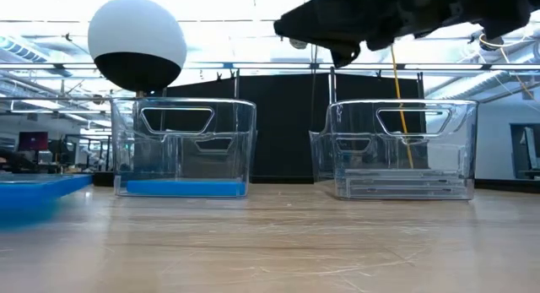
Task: Pick & place jewel cases by type
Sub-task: Put the blue CD case into the left transparent bin
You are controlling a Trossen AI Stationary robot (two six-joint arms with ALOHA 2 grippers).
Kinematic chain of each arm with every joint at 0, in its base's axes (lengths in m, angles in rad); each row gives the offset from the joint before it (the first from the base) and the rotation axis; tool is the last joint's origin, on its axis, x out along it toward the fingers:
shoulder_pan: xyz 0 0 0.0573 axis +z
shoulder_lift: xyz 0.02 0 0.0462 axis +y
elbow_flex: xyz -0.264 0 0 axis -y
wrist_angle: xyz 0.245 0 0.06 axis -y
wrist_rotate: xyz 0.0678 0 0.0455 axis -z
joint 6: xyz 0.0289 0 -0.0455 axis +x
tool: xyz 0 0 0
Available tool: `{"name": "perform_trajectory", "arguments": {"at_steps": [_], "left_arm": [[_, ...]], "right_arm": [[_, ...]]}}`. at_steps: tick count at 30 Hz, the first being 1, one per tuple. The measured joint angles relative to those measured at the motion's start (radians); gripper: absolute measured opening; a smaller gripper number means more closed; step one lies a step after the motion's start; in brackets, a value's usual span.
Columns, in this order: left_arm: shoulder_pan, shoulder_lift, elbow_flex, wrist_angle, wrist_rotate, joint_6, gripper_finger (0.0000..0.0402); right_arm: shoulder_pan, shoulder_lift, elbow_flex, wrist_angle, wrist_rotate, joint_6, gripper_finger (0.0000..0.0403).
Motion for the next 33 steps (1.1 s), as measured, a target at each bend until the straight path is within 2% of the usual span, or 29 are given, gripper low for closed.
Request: {"name": "perform_trajectory", "arguments": {"at_steps": [17, 20, 22, 25, 27, 30, 33], "left_arm": [[0.046, 0.003, 0.003, 0.091, -0.034, 0.038, 0.0002], [0.029, -0.005, 0.034, 0.007, -0.025, -0.007, 0.0003], [0.008, -0.008, 0.082, -0.066, -0.061, -0.014, 0.0002], [-0.021, -0.022, 0.188, -0.26, -0.133, -0.063, 0.0002], [-0.029, -0.027, 0.246, -0.397, -0.144, -0.117, 0.0003], [-0.032, -0.022, 0.261, -0.582, -0.135, -0.181, 0.0002], [-0.02, -0.028, 0.219, -0.629, -0.111, -0.176, 0.0002]], "right_arm": [[-0.003, -0.008, -0.014, -0.006, -0.004, 0.011, 0.0], [-0.003, -0.008, -0.014, -0.006, -0.004, 0.012, 0.0], [-0.003, -0.008, -0.014, -0.006, -0.004, 0.012, 0.0], [-0.003, -0.008, -0.013, -0.002, -0.004, 0.013, 0.0], [-0.003, -0.007, -0.013, 0.002, -0.005, 0.013, 0.0], [-0.003, -0.007, -0.013, 0.005, -0.005, 0.013, 0.0], [-0.003, -0.007, -0.013, 0.016, -0.005, 0.013, 0.0]]}}
